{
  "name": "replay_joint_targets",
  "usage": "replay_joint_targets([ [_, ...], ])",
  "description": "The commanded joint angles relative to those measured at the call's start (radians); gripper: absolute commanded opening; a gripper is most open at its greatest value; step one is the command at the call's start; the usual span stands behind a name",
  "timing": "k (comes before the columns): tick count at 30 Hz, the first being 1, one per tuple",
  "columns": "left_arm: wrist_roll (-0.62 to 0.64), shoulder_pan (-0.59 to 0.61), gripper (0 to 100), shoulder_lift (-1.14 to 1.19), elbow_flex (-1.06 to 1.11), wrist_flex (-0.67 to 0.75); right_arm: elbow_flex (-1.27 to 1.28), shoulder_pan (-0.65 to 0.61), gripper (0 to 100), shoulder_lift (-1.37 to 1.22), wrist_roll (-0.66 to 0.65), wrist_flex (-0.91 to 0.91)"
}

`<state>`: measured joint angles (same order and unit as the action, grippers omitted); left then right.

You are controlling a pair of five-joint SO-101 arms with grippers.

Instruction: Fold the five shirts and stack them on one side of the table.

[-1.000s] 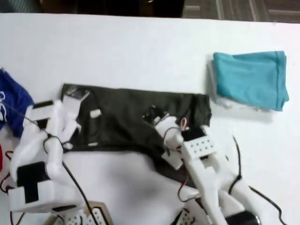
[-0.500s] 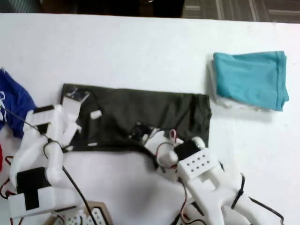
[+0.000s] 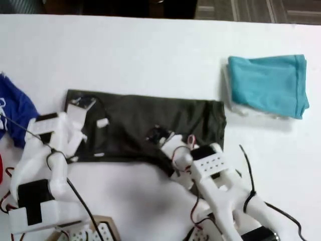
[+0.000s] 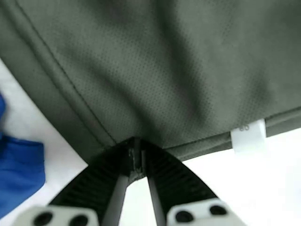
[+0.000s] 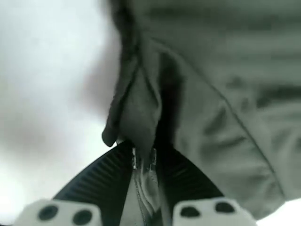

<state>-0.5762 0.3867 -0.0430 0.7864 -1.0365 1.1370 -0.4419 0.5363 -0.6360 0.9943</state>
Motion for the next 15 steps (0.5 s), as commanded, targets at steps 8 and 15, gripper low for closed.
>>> replay_joint_targets([
  [8, -0.003, 0.005, 3, 0.008, 0.007, 0.021, -0.166, 0.035, 1.9, -0.005, -0.009, 0.154],
  [15, -0.003, 0.005, 3, 0.008, 0.007, 0.023, -0.17, -0.093, 1.9, -0.005, -0.009, 0.254],
])
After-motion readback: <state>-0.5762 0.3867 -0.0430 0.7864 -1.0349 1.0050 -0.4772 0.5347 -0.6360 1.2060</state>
